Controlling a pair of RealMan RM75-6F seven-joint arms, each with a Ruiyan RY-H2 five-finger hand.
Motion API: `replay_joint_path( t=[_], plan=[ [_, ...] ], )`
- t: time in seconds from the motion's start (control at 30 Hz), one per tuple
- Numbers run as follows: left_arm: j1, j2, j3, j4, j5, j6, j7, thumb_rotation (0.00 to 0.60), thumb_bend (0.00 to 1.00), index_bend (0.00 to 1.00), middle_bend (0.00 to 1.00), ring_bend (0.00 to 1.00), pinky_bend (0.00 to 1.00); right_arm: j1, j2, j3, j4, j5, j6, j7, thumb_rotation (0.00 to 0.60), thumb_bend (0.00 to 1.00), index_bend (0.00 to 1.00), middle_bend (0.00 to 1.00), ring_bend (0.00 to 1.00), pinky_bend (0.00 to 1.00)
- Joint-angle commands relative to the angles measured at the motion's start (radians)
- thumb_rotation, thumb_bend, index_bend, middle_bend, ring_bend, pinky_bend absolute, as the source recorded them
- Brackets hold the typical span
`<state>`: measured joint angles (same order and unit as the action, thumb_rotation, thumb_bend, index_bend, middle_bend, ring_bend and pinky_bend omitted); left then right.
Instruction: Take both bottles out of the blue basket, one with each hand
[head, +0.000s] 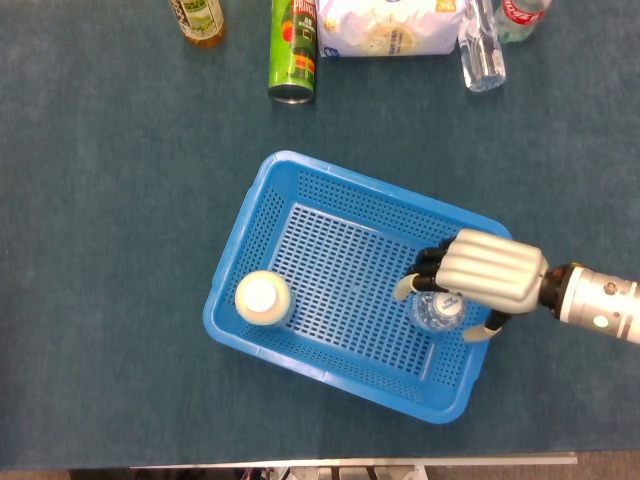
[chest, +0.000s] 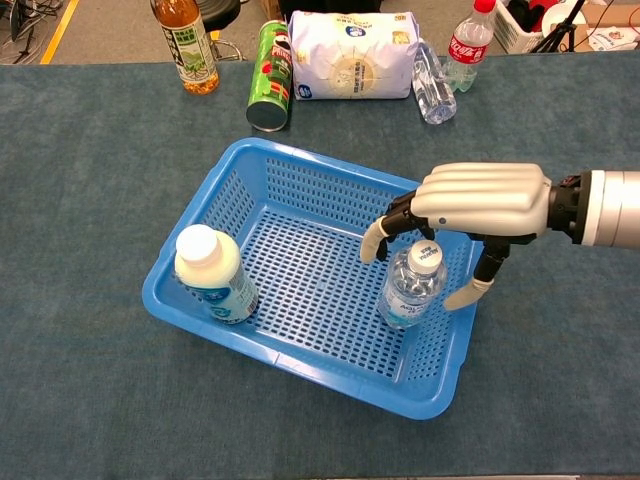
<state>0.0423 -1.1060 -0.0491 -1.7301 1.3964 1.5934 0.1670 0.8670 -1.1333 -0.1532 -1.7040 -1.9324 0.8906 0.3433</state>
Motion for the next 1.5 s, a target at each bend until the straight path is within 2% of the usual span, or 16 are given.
replay_joint_path(
  t=[0.03,0.5,0.67,0.93,1.27,1.5],
  plan=[
    [0.002,0.001,0.000,0.001,-0.001,0.001,-0.003,0.600,0.20,0.38,0.37,0.30,0.53,0.005,-0.009,-0.002,0.006,0.004,0.001,0.003,0.600,0.00,0.29,0.38,0.32,0.49],
    [0.010,-0.001,-0.001,0.007,-0.002,0.003,-0.014,0.600,0.20,0.39,0.37,0.30,0.53,0.019,-0.027,-0.017,0.022,0.019,0.006,0.007,0.600,0.00,0.35,0.44,0.40,0.54],
    [0.012,-0.001,-0.001,0.008,-0.003,0.002,-0.014,0.600,0.20,0.39,0.37,0.30,0.53,0.019,-0.030,-0.022,0.026,0.027,0.009,0.002,0.600,0.00,0.41,0.49,0.46,0.56],
    [0.013,-0.003,-0.002,0.010,-0.004,0.000,-0.014,0.600,0.20,0.39,0.37,0.30,0.53,0.013,-0.030,-0.022,0.030,0.050,0.022,0.011,0.600,0.13,0.49,0.56,0.53,0.58],
    [0.010,-0.003,-0.006,0.009,-0.004,-0.003,-0.013,0.600,0.20,0.39,0.37,0.30,0.53,-0.007,-0.001,0.002,0.030,0.086,0.097,0.074,0.600,0.16,0.50,0.59,0.56,0.60],
    [0.003,-0.001,-0.011,0.002,-0.002,-0.009,-0.004,0.600,0.20,0.39,0.37,0.30,0.53,-0.035,0.064,0.036,-0.007,0.094,0.187,0.063,0.600,0.16,0.50,0.59,0.56,0.60]
  ],
)
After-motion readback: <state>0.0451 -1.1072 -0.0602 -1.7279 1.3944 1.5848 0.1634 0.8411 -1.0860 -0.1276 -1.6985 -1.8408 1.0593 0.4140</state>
